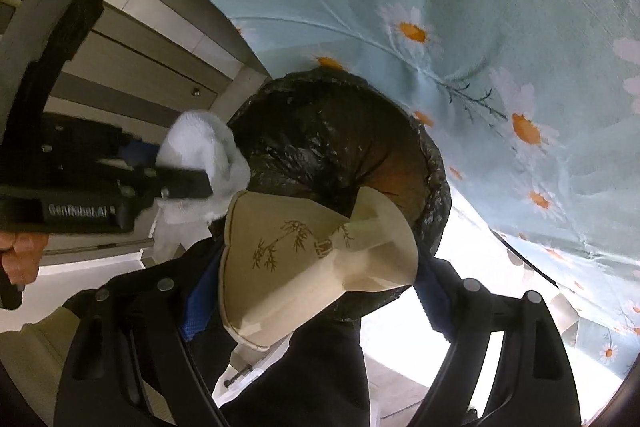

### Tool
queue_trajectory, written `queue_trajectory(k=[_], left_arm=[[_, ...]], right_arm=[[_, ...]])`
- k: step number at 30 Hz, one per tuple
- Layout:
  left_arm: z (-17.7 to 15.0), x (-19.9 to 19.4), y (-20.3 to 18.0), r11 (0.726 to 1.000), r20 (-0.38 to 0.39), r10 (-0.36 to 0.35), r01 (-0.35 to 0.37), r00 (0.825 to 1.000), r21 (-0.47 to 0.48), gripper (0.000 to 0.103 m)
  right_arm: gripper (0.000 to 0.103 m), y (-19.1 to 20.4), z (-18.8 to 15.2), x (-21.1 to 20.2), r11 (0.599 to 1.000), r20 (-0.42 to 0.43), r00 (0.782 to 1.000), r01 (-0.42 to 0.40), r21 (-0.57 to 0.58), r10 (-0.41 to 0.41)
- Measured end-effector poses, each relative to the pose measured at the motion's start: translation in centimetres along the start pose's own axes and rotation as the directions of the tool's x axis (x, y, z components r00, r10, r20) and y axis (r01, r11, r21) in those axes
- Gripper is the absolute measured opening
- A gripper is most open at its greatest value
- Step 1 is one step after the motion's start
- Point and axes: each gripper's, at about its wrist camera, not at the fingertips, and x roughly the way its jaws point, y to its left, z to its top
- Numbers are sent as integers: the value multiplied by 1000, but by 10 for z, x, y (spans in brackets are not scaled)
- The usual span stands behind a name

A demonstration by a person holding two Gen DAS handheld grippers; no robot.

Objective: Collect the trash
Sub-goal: 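Carry the cloth and cone down over the black-bagged bin with both tools, then open both grippers to drop the cloth and cone into the bin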

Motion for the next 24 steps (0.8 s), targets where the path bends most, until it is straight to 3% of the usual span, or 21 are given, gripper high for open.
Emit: queue_trajectory(k=[2, 5, 9, 24], left_arm=[[0, 0, -1, 1000, 1, 3, -3, 1000, 9, 38], [1, 2, 1, 1000, -20, 12, -12, 1000, -8, 52], [1, 1, 3, 1000, -27, 0, 0, 1000, -23, 52], [-5, -9, -3, 1000, -5, 7, -7, 1000, -15, 52]], right_arm=[[86, -2, 1, -4, 1000, 6, 1000, -2, 5, 1], [88, -10, -3, -7, 1000, 4, 1000, -10, 12, 10], [92, -12, -8, -15, 1000, 10, 1000, -17, 9, 17], [93, -13, -20, -40, 999, 54, 998, -26, 22, 24]])
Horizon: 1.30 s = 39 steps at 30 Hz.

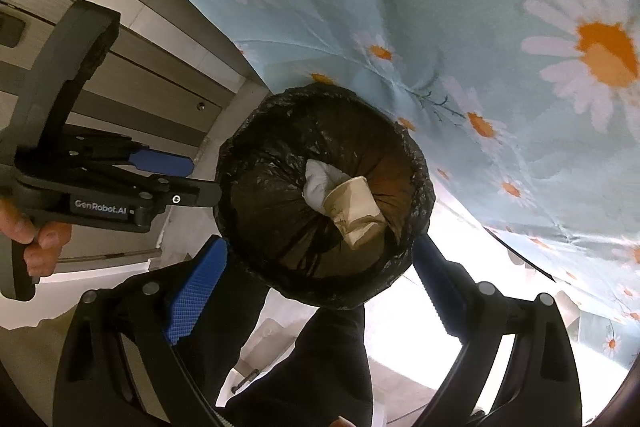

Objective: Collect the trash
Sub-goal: 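Open both grippers to drop the cloth and cone into the bin, then raise both tools back toward the trash on the table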

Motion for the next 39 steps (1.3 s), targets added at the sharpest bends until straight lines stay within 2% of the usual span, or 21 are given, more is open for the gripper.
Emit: queue_trajectory(k=[4, 12, 19, 24, 28, 30, 34, 36, 37, 38, 39], left_arm=[[-2, -14, -4, 1000, 23, -2, 2, 1000, 3, 52], [-15, -59, -20, 999, 100, -2, -3, 995, 48, 52], [-25, -121, -50, 991, 187, -1, -24, 982, 130, 52], [-26, -172, -74, 985, 269, -28, -19, 963, 172, 52], [-21, -208, -99, 974, 337, -41, -37, 941, 222, 52], [-16, -226, -113, 967, 378, -45, -54, 925, 248, 52], [1, -255, -134, 957, 436, -66, -67, 898, 282, 52], [12, -270, -147, 946, 471, -56, -104, 880, 308, 52], [17, -276, -151, 943, 485, -50, -119, 873, 310, 54], [23, -284, -156, 942, 500, -54, -122, 864, 314, 62], [29, -291, -160, 939, 513, -64, -122, 856, 320, 65]], right_arm=[[93, 2, -1, -20, 1000, 38, 999, -9, 2, 9], [93, 11, -1, -90, 998, 159, 985, -55, -29, 59], [93, 17, -1, -162, 995, 302, 949, -70, -67, 87], [93, 9, -3, -217, 999, 447, 893, -32, -44, 48], [93, -9, 2, -256, 1000, 544, 839, 18, 2, -17], [93, -22, 6, -275, 999, 580, 814, 26, 30, -39], [93, -51, 20, -313, 991, 655, 745, 75, 108, -128], [93, -66, 24, -324, 987, 673, 723, 84, 137, -155], [93, -74, 28, -331, 983, 683, 709, 89, 162, -176], [93, -80, 30, -335, 980, 687, 702, 89, 179, -190], [93, -87, 33, -338, 977, 691, 695, 84, 197, -199]])
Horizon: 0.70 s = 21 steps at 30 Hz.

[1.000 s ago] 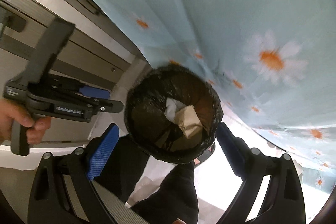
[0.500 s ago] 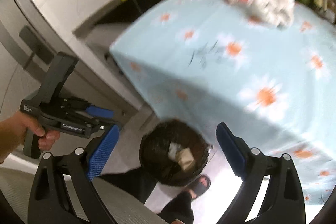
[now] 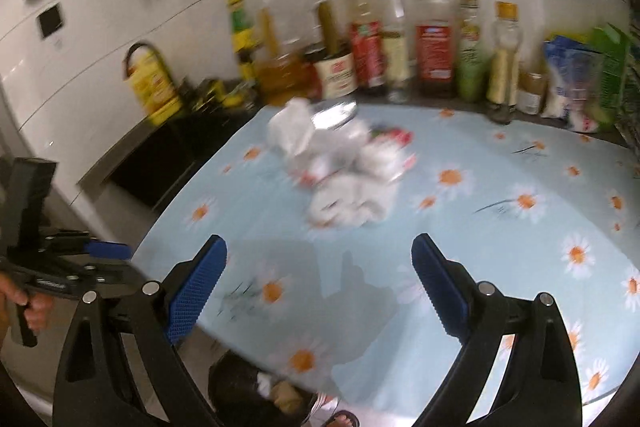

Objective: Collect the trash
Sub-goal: 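Raise both tools back toward the trash on the table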

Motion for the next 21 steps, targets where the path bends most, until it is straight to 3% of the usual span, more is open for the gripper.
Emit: queue_trajectory(k=[7, 9, 19, 21], left_arm=[[60, 5, -12, 993, 68, 20, -28, 997, 116, 65], [75, 12, -13, 989, 71, 35, -45, 997, 140, 75], [140, 72, -24, 945, 99, 102, -127, 990, 303, 87], [146, 83, -25, 931, 100, 114, -142, 988, 337, 90]], right_arm=[[93, -50, 28, 16, 991, 9, 999, 33, 132, -35], [93, -59, 35, 27, 986, -3, 1000, 26, 164, -26], [88, -82, 56, 84, 968, -49, 999, 19, 249, -7], [82, -82, 57, 93, 967, -59, 998, 14, 256, 1]])
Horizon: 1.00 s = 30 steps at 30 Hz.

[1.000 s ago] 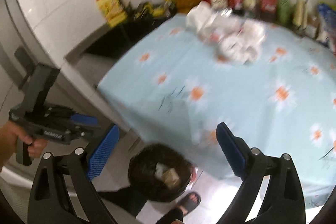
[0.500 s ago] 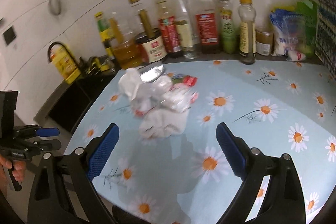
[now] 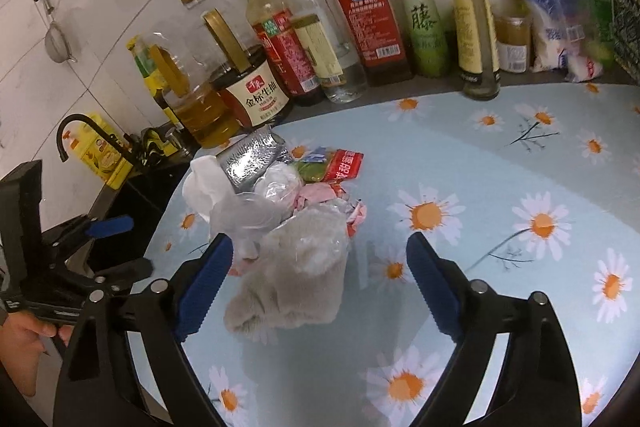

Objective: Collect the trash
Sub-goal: 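Raise both tools back toward the trash on the table, then grasp the white tissue with the left gripper while the right grasps a plastic bag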

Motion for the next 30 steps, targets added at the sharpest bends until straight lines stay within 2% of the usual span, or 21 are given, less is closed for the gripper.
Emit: queue_trajectory(k=[2, 7, 13, 19, 21, 28, 30], left_arm=[[5, 14, 2, 999, -7, 18, -18, 1000, 33, 90], [11, 35, 3, 997, -26, 0, 2, 1000, 74, 90], [17, 47, -1, 992, -27, -9, 12, 1000, 125, 90], [22, 58, -4, 987, -30, -9, 13, 1000, 161, 90], [23, 61, -6, 984, -26, -5, 10, 1000, 176, 90], [26, 66, -9, 977, -5, 2, -1, 1000, 214, 90], [27, 66, -8, 977, -3, 8, -7, 1000, 214, 86]], right_arm=[[78, -1, 2, 9, 1000, -18, 1000, 0, 13, 0], [78, -4, 4, 22, 999, -38, 999, -4, 44, 6], [78, -6, 4, 33, 997, -61, 998, -24, 73, 28], [74, -12, 4, 42, 994, -79, 996, -43, 105, 51], [64, -13, 4, 43, 992, -85, 995, -49, 113, 59], [55, -13, 5, 46, 990, -88, 993, -68, 122, 79], [54, -14, 4, 44, 990, -84, 993, -70, 122, 80]])
